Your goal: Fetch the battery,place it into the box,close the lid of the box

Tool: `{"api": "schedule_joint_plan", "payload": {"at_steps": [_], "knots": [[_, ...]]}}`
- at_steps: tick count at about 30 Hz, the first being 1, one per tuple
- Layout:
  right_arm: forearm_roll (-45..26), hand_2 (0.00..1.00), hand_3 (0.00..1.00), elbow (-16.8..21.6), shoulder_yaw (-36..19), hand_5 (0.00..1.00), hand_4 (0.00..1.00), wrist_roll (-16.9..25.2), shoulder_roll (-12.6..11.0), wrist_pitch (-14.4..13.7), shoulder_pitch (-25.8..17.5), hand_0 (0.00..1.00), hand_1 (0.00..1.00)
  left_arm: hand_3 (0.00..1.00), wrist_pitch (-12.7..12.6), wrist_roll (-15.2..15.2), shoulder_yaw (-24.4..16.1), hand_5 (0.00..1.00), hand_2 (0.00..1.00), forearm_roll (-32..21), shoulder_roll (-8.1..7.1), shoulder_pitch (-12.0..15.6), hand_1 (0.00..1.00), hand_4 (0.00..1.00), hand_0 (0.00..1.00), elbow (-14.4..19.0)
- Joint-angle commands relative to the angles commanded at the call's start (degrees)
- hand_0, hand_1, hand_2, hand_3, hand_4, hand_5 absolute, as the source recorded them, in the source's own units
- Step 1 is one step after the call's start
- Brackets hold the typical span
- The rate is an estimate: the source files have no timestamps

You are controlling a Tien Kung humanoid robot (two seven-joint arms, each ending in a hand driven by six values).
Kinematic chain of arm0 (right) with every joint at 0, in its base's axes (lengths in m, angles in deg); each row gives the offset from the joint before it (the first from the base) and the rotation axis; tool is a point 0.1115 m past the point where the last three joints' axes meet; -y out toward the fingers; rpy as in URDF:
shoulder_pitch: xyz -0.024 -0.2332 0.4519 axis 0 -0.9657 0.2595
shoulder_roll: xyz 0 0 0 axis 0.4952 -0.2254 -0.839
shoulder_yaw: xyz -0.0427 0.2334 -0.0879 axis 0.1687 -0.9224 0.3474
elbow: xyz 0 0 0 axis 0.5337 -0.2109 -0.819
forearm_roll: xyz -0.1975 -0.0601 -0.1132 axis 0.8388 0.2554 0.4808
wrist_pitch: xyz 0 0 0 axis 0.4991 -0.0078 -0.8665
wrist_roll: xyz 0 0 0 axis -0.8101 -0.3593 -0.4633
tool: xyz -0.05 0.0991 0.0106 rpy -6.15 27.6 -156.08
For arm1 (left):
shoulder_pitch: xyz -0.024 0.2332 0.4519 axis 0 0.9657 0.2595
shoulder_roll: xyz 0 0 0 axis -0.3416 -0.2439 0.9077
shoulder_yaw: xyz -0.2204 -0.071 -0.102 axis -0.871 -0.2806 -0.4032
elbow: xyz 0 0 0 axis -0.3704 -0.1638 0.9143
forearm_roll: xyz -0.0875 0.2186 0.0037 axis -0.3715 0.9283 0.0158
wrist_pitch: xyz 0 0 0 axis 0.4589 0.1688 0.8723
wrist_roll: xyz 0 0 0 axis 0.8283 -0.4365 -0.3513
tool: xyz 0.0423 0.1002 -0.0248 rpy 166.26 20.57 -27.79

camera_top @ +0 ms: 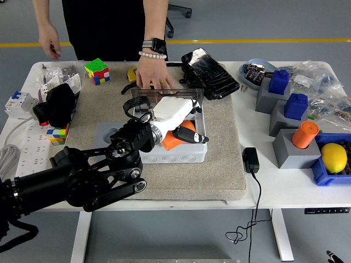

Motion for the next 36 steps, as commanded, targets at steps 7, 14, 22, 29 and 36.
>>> {"api": "schedule_joint_plan", "payload": {"at_steps": [7,14,22,29,36], "knots": [[0.0,0.505,0.465,0.0,-0.1,0.381,0.83,0.0,0.0,-0.1,0.1,0.567,0.559,0.622,-0.2,-5.5,1.4,0.576,0.599,0.0,-1.2,-1.0,0.589,0.998,0.352,-0.8],[0.1,0.505,0.465,0.0,-0.2,0.383,0.829,0.1,-0.1,-0.1,0.0,0.567,0.559,0.596,0.6,-9.2,2.6,0.563,0.579,-0.2,-2.52,-1.8,0.57,0.998,0.344,-0.4],[0.1,0.505,0.464,0.0,-0.5,0.382,0.829,0.2,0.0,-0.2,-0.2,0.567,0.559,0.583,0.1,-12.6,2.1,0.556,0.559,0.0,-3.22,-2.1,0.552,0.998,0.335,0.7],[0.1,0.504,0.464,0.0,-0.8,0.382,0.828,0.3,0.1,-0.2,-0.2,0.567,0.559,0.544,-1.5,-15.7,0.3,0.548,0.527,-1.1,-4.15,-1.5,0.5,0.998,0.327,4.0],[0.2,0.504,0.465,0.0,-1.0,0.381,0.828,0.3,0.3,-0.1,-0.4,0.567,0.558,0.531,-7.7,-20.6,-5.1,0.551,0.501,-3.9,-6.37,1.3,0.479,0.998,0.321,9.7]]}}
